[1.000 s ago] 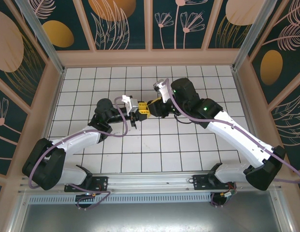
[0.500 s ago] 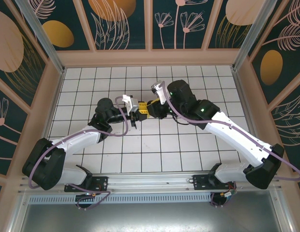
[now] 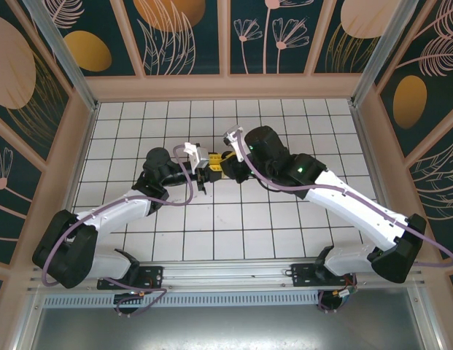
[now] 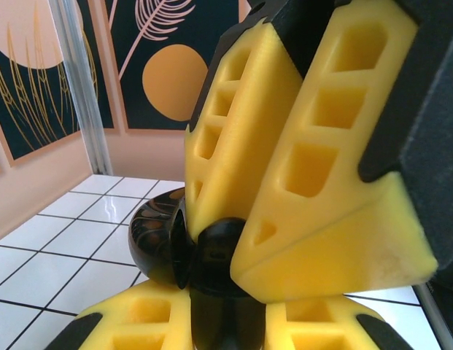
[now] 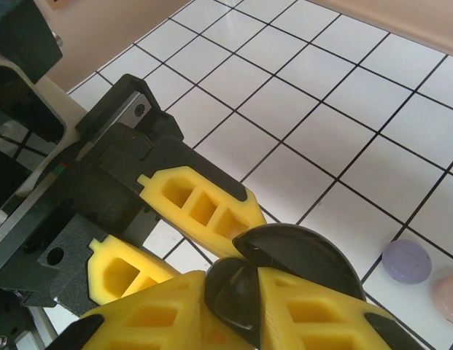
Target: Insert wireless bluetooth earbuds into charging case
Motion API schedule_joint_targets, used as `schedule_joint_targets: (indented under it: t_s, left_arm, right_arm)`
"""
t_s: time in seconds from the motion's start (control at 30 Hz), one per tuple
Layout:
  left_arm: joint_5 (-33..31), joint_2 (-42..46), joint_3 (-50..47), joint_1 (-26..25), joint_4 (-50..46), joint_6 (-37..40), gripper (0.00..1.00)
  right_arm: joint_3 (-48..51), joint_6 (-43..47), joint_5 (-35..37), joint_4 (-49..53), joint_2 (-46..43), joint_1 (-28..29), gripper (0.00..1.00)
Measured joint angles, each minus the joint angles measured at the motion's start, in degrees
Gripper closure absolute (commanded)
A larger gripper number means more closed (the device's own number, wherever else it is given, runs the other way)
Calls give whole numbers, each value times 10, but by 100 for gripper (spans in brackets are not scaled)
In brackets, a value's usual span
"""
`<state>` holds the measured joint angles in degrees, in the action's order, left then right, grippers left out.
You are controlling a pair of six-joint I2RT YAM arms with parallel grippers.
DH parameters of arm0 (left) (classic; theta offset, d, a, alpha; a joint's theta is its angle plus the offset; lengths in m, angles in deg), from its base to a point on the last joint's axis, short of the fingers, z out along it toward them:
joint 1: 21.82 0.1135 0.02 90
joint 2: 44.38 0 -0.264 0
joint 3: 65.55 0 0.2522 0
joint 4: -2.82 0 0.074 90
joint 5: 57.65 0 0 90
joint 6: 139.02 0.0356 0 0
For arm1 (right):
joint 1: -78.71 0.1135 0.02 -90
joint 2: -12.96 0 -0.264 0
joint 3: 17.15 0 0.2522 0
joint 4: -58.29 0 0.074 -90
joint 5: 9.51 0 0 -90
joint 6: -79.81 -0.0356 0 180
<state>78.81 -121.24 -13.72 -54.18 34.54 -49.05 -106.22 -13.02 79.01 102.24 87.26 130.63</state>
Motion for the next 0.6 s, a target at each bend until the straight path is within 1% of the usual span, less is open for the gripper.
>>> schedule_joint_targets:
  t_s: [0.37, 0.6]
  left_arm:
    - [-1, 2, 0, 2, -3, 0, 100]
    - [-4, 4, 0, 2, -2, 0, 100]
  right_arm:
    - [0, -5, 2, -5, -2, 0, 93]
    - [0, -7, 2, -9, -5, 0, 98]
